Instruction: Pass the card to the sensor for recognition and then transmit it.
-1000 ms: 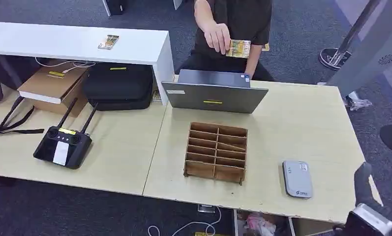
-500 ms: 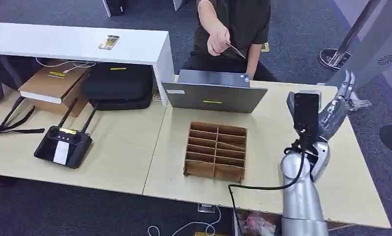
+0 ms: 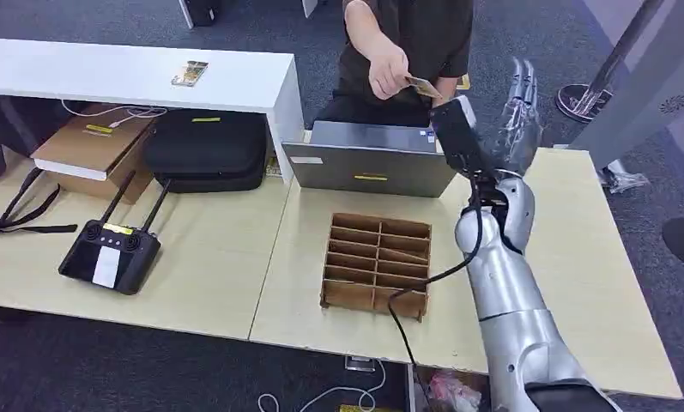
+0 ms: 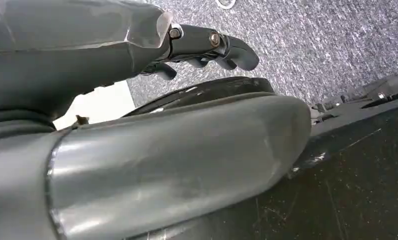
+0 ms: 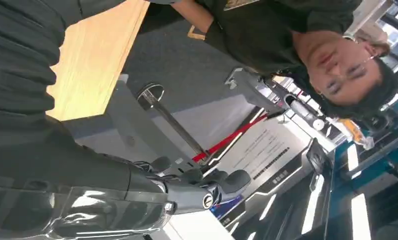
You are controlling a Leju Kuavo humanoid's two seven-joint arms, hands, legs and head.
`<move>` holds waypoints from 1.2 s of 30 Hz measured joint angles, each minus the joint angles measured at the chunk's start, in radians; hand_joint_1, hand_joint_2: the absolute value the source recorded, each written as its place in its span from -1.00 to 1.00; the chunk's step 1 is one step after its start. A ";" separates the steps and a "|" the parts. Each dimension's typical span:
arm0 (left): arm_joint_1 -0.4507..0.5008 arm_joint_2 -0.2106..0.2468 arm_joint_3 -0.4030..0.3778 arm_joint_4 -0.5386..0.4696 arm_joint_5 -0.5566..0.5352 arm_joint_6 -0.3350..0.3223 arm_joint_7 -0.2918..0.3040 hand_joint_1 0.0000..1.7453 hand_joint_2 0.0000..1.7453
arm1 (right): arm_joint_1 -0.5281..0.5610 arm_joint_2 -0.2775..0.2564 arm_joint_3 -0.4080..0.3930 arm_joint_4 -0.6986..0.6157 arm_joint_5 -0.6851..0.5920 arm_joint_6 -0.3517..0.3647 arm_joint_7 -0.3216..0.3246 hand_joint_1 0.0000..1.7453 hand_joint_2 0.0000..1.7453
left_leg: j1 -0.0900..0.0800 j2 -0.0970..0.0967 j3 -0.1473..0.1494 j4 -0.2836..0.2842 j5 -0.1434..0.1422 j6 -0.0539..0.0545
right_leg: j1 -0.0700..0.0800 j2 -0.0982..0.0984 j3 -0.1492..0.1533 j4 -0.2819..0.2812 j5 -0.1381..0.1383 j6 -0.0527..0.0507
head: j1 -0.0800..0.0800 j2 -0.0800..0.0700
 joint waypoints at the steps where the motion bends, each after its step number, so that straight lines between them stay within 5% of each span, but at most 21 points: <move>1: 0.000 0.000 -0.001 0.000 0.000 -0.001 0.000 -1.00 -1.00 | -0.010 0.000 0.007 0.015 0.013 0.006 0.002 -1.00 1.00 | 0.000 0.000 0.000 0.000 0.000 0.000 | 0.000 0.000 0.000 0.000 0.000 0.000 | 0.000 0.000; 13: 0.000 0.005 -0.026 0.000 -0.007 -0.007 0.001 -1.00 -1.00 | -0.238 0.000 0.076 0.284 0.117 0.136 0.078 -1.00 1.00 | 0.000 0.000 0.000 0.000 0.000 0.000 | 0.000 0.000 0.000 0.000 0.000 0.000 | 0.000 0.000; 29: 0.000 0.007 -0.029 0.000 0.011 -0.011 0.002 -1.00 -1.00 | -0.330 0.009 0.085 0.460 0.062 0.097 0.022 -1.00 1.00 | 0.000 -0.001 0.000 0.000 0.000 0.000 | 0.000 0.000 0.000 0.000 0.000 0.000 | 0.000 0.000; 32: 0.000 0.009 -0.030 0.000 0.014 -0.013 0.003 -1.00 -1.00 | -0.330 0.009 0.085 0.470 0.053 0.093 0.016 -0.76 1.00 | 0.000 -0.001 0.000 0.000 0.000 0.000 | 0.000 0.000 0.000 0.000 0.000 0.000 | 0.000 0.000; 33: 0.000 0.009 -0.030 0.000 0.016 -0.013 0.003 -1.00 -1.00 | -0.330 0.009 0.085 0.472 0.050 0.092 0.015 0.60 1.00 | 0.000 -0.001 0.000 0.000 0.000 0.000 | 0.000 0.000 0.000 0.000 0.000 0.000 | 0.000 0.000; 34: 0.000 0.009 -0.030 0.000 0.018 -0.013 0.003 -1.00 -1.00 | -0.330 0.009 0.085 0.473 0.047 0.091 0.014 1.00 1.00 | 0.000 -0.001 0.000 0.000 0.000 0.000 | 0.000 0.000 0.000 0.000 0.000 0.000 | 0.000 0.000; 36: 0.000 0.010 -0.030 0.000 0.019 -0.014 0.003 -1.00 -1.00 | -0.330 0.009 0.085 0.476 0.041 0.091 0.012 1.00 1.00 | 0.000 -0.001 0.000 0.000 0.000 0.000 | 0.000 0.000 0.000 0.000 0.000 0.000 | 0.000 0.000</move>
